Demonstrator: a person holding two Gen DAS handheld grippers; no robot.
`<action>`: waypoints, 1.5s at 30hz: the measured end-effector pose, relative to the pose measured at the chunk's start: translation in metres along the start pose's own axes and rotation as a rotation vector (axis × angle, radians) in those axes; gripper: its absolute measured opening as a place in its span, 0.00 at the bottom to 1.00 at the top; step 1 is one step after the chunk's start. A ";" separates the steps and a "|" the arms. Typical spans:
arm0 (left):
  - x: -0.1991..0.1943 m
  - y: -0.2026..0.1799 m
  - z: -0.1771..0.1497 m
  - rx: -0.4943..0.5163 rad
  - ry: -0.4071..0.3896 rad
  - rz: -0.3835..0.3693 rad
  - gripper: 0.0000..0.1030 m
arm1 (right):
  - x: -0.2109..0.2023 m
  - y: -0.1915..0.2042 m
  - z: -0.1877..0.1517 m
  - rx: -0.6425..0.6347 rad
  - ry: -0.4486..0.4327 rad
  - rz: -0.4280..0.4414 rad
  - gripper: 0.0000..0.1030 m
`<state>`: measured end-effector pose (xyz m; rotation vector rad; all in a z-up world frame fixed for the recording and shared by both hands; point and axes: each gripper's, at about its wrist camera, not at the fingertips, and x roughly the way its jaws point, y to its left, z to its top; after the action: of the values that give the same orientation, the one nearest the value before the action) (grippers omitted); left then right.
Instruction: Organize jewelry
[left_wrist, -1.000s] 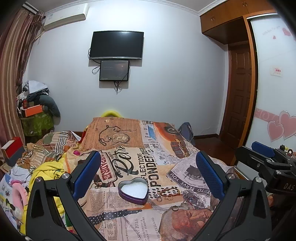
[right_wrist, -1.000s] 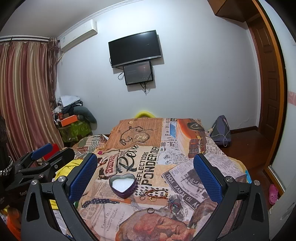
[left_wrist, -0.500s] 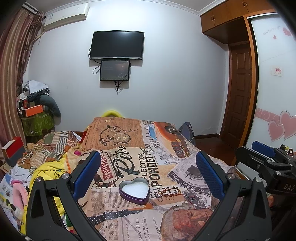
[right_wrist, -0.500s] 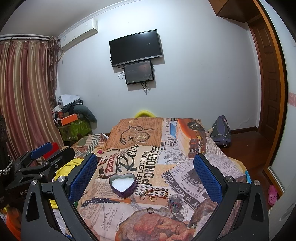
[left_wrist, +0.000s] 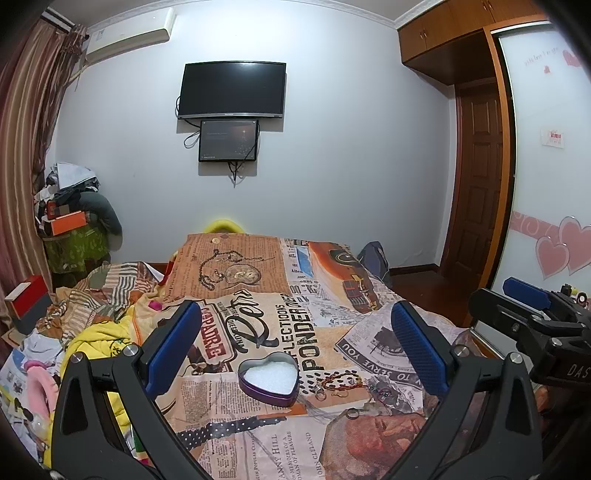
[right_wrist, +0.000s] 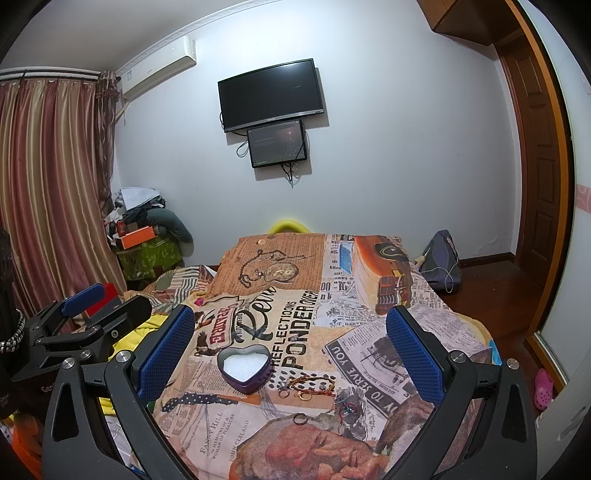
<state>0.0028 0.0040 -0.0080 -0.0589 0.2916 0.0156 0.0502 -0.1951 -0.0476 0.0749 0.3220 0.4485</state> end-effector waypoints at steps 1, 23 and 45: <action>0.000 0.000 0.000 0.001 0.000 0.000 1.00 | 0.000 0.000 0.000 -0.001 -0.001 -0.001 1.00; 0.000 -0.002 0.002 0.010 0.001 0.002 1.00 | 0.002 -0.001 -0.002 0.000 0.005 -0.001 1.00; 0.074 0.006 -0.031 0.032 0.221 0.017 1.00 | 0.051 -0.040 -0.045 0.003 0.215 -0.070 1.00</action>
<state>0.0646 0.0083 -0.0588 -0.0267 0.5129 0.0211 0.0960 -0.2086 -0.1102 0.0185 0.5352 0.3875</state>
